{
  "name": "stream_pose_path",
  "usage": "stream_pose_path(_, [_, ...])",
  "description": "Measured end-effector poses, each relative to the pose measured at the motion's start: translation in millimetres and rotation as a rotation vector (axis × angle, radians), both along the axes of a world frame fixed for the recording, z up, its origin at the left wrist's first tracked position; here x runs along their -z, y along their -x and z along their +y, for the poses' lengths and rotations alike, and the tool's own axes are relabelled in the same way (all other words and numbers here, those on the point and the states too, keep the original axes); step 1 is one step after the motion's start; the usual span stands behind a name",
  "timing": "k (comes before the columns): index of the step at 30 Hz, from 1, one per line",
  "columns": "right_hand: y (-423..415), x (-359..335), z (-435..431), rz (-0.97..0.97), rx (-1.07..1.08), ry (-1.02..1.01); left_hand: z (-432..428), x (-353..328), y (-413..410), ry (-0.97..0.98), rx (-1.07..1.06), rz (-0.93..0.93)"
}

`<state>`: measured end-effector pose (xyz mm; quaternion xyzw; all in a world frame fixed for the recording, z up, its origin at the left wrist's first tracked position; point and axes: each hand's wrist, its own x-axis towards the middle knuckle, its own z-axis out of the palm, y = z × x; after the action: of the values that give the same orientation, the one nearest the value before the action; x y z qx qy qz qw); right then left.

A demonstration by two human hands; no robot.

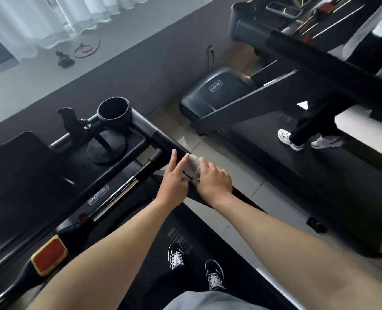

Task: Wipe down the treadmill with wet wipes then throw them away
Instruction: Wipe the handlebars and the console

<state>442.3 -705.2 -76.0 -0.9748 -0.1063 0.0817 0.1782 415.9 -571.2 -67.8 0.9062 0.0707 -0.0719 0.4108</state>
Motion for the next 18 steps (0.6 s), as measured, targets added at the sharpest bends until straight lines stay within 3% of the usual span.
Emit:
stream_pose_path(10, [23.3,1.8,-33.2,0.032,-0.003,0.035,-28.1,-0.4,27.6,0.0,-0.028,0.003])
stream_pose_path(18, [3.3,-1.8,-17.5,0.079,-0.126,0.112,-33.3,-5.9,17.7,-0.163,-0.092,0.024])
